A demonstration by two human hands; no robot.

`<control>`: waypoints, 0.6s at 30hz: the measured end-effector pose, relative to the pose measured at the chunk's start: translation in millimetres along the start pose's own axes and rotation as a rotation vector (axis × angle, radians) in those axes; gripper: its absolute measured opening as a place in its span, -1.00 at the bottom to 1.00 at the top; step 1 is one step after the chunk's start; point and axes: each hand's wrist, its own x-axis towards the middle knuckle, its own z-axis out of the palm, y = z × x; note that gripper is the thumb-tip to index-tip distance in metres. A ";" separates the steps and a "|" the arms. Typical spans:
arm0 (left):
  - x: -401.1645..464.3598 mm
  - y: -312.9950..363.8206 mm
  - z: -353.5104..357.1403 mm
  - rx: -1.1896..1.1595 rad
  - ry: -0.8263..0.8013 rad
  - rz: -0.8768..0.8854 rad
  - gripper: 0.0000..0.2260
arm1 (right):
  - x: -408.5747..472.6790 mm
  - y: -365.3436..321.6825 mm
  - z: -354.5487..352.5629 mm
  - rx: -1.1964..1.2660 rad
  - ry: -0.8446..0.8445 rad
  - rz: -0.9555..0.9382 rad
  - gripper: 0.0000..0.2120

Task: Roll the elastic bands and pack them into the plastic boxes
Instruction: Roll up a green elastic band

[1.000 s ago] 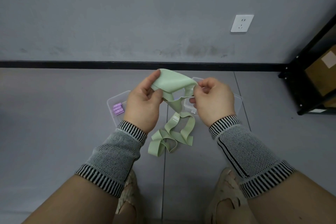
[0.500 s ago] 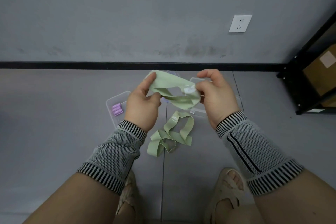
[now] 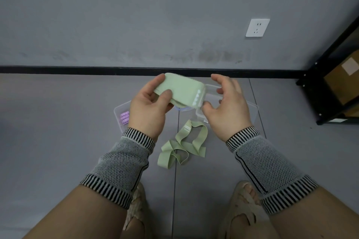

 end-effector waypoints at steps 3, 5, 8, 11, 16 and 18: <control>1.3 0.1 -2.1 -0.011 -0.026 -0.005 -0.67 | -0.1 0.1 -1.0 -0.014 -0.052 0.073 -0.48; 0.4 0.5 -2.1 0.004 -0.039 0.000 -0.66 | -0.6 -1.1 -0.6 0.087 -0.076 0.130 -0.56; -1.4 2.7 -1.5 0.033 -0.052 0.010 -0.65 | -1.7 -5.1 1.1 0.293 -0.089 0.188 -0.68; -4.9 5.1 0.8 0.037 -0.130 -0.011 -0.64 | -3.1 -7.2 3.5 0.329 -0.060 0.154 -0.78; -13.5 6.0 8.7 0.056 -0.245 -0.026 -0.63 | -4.4 -10.1 8.4 0.317 -0.073 0.110 -0.81; -12.8 4.5 9.1 0.076 -0.263 -0.034 -0.62 | -3.8 -10.5 9.0 0.307 -0.072 0.098 -0.80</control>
